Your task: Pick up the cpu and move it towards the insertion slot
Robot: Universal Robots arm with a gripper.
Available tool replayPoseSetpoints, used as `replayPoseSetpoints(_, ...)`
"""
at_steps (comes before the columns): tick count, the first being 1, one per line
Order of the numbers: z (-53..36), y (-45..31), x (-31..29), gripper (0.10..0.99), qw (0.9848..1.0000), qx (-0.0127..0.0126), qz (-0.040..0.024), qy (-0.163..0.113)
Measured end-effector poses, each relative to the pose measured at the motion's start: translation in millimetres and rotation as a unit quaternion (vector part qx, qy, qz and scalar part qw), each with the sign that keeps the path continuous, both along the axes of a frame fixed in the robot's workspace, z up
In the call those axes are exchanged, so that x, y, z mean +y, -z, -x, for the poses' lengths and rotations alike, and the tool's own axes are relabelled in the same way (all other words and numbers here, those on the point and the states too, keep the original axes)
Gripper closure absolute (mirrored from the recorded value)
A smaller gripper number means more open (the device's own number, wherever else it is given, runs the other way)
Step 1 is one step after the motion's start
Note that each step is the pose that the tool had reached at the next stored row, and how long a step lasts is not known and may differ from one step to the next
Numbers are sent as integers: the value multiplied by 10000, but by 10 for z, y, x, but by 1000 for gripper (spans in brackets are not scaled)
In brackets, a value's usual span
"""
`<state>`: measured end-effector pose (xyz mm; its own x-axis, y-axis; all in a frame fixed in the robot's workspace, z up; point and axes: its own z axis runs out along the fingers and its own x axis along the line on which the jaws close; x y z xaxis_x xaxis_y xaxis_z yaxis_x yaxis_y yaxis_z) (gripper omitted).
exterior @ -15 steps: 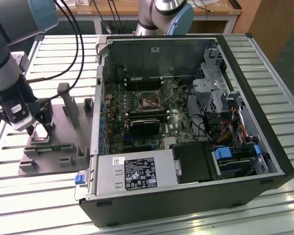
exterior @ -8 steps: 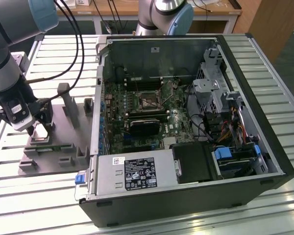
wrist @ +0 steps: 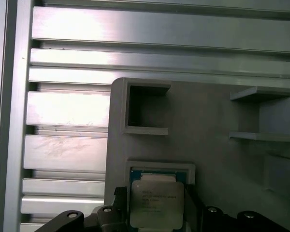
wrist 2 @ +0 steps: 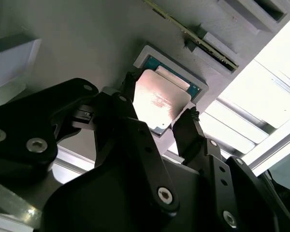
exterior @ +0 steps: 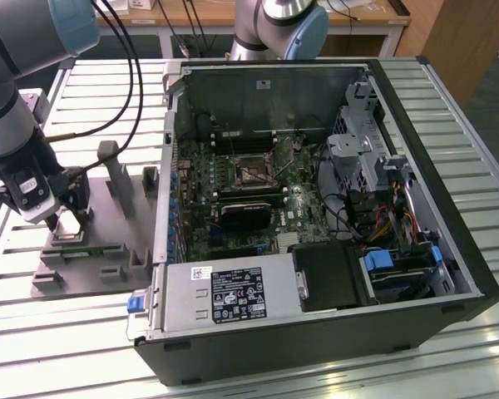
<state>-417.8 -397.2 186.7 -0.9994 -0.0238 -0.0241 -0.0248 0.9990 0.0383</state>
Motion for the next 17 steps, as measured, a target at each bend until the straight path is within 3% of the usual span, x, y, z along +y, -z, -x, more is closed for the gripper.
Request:
replayPoseSetpoints(13, 0, -23, 0, 498, 10000, 0, 0, 0)
replayPoseSetpoints(17, 0, -19, 0, 424, 10000, -1, 0, 1)
